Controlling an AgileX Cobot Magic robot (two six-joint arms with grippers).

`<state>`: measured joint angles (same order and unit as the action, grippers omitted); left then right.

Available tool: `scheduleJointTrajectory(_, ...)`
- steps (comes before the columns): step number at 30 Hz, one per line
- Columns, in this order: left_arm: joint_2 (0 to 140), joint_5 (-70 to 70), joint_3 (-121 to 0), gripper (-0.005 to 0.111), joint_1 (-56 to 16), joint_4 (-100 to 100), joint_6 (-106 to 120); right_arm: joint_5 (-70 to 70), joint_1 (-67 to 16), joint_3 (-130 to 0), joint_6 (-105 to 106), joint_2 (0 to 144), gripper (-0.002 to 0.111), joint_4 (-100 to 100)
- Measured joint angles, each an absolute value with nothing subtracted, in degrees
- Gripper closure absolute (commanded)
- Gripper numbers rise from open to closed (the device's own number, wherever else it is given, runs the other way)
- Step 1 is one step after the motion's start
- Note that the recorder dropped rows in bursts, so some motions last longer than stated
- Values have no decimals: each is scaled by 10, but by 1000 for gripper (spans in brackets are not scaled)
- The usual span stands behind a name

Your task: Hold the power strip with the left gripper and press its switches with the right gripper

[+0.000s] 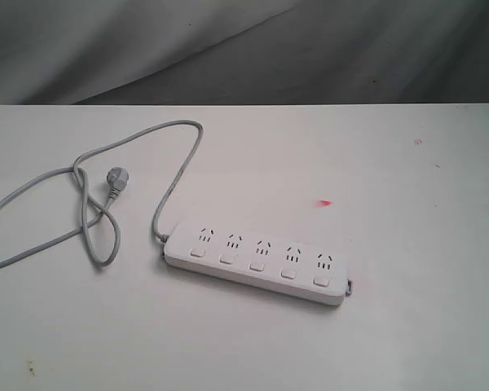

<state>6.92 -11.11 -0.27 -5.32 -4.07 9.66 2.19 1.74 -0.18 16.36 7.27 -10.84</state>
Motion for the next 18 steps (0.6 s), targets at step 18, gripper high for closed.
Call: scheduleJointTrajectory(18,69,33,-3,106,-53,-87,48,22,17,-2,164,73,108,-108)
